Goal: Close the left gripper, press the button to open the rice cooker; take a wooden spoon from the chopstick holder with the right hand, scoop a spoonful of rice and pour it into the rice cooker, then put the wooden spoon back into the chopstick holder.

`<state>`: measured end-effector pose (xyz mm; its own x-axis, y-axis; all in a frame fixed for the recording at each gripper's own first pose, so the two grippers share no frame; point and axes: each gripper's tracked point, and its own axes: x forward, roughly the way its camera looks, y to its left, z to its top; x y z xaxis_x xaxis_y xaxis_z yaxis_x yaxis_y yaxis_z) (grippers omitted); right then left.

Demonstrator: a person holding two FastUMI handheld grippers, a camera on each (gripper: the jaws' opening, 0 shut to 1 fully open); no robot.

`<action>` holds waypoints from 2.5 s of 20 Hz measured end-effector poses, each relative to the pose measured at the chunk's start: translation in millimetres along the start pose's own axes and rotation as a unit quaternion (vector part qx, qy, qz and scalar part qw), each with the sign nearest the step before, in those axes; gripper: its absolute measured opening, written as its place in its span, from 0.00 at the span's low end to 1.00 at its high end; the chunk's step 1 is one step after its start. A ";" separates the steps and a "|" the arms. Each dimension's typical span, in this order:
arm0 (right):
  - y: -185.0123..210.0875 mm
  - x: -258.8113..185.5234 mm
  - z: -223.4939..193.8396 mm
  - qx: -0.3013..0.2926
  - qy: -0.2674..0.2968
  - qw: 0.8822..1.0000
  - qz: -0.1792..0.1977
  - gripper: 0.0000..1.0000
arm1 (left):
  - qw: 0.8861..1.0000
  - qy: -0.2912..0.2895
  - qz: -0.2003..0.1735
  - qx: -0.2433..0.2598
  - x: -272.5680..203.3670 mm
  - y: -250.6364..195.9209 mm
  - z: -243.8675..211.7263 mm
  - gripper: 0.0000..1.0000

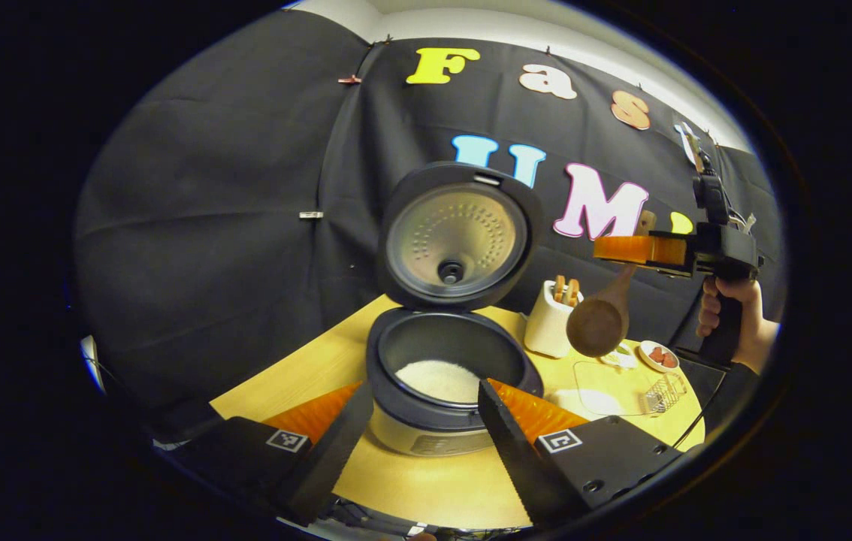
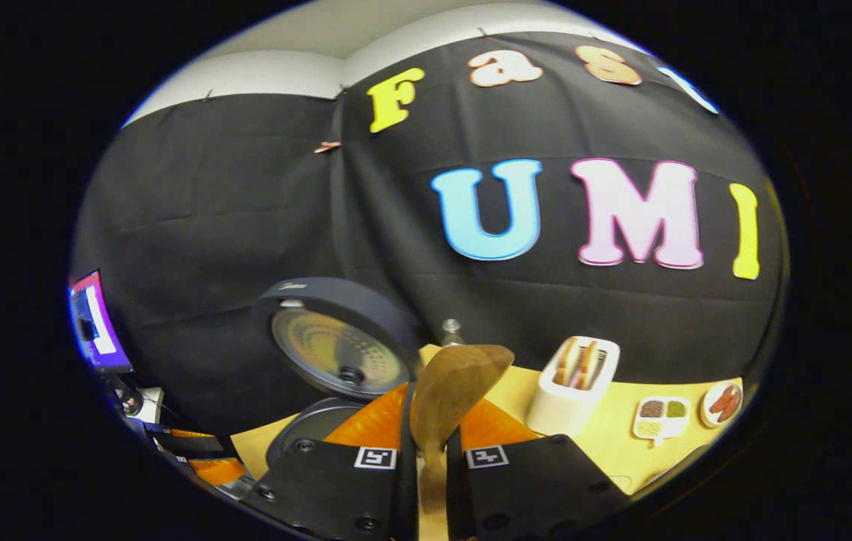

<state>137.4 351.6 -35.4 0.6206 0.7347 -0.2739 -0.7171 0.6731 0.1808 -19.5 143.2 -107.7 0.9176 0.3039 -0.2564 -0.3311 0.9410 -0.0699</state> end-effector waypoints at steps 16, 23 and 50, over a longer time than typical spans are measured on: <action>-332.1 -162.7 -54.8 0.239 -0.020 0.925 -0.294 0.19 | 0.998 0.014 -0.046 0.027 28.2 -143.1 12.6 0.95; -393.3 -160.9 -108.6 0.279 0.002 0.905 -0.320 0.19 | 0.999 0.025 -0.008 0.028 21.8 -167.3 10.1 0.95; -365.6 -191.1 -137.1 0.124 0.007 0.919 -0.374 0.99 | 0.992 -0.087 0.084 0.026 4.3 -102.6 99.3 0.95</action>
<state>237.5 -46.5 -178.6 0.9050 0.0589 -0.4214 0.0038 0.9892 0.1464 40.2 62.8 -5.9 0.8756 0.4746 -0.0896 -0.4757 0.8796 0.0111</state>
